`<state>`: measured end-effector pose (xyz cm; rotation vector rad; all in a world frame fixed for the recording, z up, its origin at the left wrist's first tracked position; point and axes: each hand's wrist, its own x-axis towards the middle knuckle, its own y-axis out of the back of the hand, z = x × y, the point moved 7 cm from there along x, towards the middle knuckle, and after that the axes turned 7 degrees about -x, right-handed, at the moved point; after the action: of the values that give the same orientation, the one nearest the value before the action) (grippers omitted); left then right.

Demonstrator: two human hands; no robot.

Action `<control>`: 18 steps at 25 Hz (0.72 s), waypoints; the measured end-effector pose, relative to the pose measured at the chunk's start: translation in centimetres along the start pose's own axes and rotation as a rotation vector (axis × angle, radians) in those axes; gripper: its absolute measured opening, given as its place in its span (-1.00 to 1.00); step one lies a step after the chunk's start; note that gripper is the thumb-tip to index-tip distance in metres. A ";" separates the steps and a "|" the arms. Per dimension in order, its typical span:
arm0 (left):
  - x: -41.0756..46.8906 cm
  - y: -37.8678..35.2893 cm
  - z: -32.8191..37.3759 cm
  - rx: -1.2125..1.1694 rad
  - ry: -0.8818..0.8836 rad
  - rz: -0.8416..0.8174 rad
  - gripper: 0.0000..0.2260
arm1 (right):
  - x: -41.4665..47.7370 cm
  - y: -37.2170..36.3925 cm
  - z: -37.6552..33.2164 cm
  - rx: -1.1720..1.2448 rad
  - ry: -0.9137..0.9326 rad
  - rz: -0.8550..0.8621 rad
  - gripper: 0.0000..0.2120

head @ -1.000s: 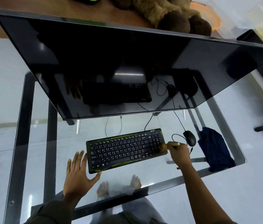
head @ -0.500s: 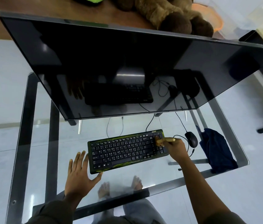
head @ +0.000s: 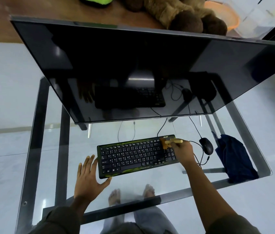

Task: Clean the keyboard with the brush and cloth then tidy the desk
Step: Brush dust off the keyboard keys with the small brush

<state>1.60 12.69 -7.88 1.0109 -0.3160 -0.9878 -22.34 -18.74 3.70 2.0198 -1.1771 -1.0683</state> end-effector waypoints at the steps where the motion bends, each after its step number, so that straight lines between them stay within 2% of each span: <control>1: 0.0 0.1 0.1 -0.016 0.010 0.009 -0.13 | -0.4 -0.8 -0.6 0.020 0.048 -0.060 -0.83; 3: 0.2 0.6 0.6 -0.066 0.064 0.043 -0.13 | -1.4 -3.1 -1.4 0.061 0.140 -0.258 -0.80; 4: 0.5 1.0 1.1 -0.106 0.110 0.073 -0.13 | -1.6 -3.8 -1.3 0.092 0.155 -0.299 -0.80; 7: 2.2 2.6 3.9 -0.191 0.213 0.189 -0.21 | -2.2 -3.3 -0.5 0.405 0.057 -0.269 -0.85; 10: 5.2 3.4 9.1 -0.278 0.136 0.191 -0.37 | -1.9 -1.0 1.8 0.597 0.030 -0.216 -0.81; 12: 7.3 2.5 14.3 -0.341 0.056 0.124 -0.46 | -1.4 2.2 4.2 0.567 0.052 -0.140 -0.84; 15: 10.1 0.1 23.1 -0.404 -0.063 0.032 -0.52 | 0.0 8.1 9.7 0.416 -0.012 0.070 -0.82; 18: 12.5 -3.2 31.2 -0.458 -0.144 -0.059 -0.59 | 1.5 12.1 15.3 0.195 -0.081 0.141 -0.82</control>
<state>-13.05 -15.52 3.52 0.5372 -0.1664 -1.1259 -40.19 -26.72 4.56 2.0182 -1.4934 -1.0080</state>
